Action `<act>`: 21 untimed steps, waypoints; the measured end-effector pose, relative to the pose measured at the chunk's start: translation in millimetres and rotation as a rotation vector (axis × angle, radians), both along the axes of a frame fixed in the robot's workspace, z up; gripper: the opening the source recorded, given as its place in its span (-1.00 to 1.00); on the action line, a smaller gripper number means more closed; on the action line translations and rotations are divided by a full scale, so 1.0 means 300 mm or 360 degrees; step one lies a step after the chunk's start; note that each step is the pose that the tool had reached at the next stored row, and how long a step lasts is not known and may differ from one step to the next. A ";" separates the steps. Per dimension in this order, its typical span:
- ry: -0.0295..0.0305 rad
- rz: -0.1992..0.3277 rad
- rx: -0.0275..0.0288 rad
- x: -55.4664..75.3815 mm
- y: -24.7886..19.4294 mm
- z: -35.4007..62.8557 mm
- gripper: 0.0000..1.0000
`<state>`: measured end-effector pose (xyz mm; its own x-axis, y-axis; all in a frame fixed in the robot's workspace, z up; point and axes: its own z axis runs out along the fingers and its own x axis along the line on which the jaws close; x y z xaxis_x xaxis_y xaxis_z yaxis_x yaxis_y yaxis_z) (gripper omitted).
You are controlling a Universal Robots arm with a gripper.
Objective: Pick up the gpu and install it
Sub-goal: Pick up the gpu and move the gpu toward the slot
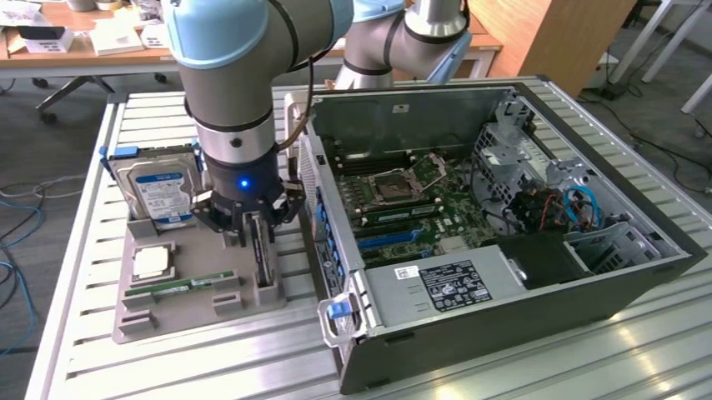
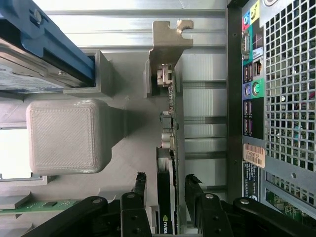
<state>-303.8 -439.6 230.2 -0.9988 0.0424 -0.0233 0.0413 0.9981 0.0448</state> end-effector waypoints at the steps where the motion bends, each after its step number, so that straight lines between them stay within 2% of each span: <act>1: -0.00001 0.0000 0.00000 0.000 0.000 0.000 -0.11; 7: 0.00000 0.0000 0.00000 0.000 0.000 0.000 -0.14; 9: -0.00001 0.0000 0.00000 0.000 0.000 0.000 -0.38; 10: 0.00002 0.0000 0.00000 0.000 0.000 0.000 -0.38; 11: 0.00002 0.0000 -0.00001 0.000 0.000 0.000 -0.47; 21: 0.00000 0.0000 -0.00001 0.000 0.000 0.000 -0.47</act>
